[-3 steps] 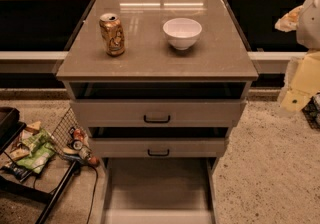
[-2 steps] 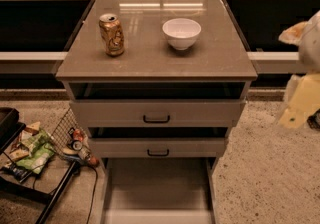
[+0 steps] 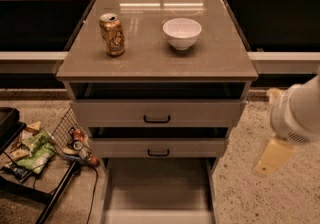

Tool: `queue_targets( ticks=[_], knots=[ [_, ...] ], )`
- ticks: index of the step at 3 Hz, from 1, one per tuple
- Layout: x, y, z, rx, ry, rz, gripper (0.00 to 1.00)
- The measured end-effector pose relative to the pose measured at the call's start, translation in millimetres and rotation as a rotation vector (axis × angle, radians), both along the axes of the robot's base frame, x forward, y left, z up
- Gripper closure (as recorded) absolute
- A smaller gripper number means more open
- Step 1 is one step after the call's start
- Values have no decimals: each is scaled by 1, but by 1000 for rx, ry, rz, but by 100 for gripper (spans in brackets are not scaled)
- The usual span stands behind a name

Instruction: Close bottom drawer

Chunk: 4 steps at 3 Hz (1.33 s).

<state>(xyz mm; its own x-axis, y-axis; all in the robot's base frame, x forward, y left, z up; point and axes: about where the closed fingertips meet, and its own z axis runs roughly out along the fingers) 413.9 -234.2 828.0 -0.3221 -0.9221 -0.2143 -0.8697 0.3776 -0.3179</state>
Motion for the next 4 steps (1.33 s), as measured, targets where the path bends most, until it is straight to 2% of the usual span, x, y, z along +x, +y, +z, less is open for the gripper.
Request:
queue_targets(
  ticks=[1,2,4],
  knots=[
    [-8,-2,-118,-27,66,-40,0],
    [-19,-1,-181,-10,154,-83,0],
    [-15,1,-203,2,183,-95,0]
  ],
)
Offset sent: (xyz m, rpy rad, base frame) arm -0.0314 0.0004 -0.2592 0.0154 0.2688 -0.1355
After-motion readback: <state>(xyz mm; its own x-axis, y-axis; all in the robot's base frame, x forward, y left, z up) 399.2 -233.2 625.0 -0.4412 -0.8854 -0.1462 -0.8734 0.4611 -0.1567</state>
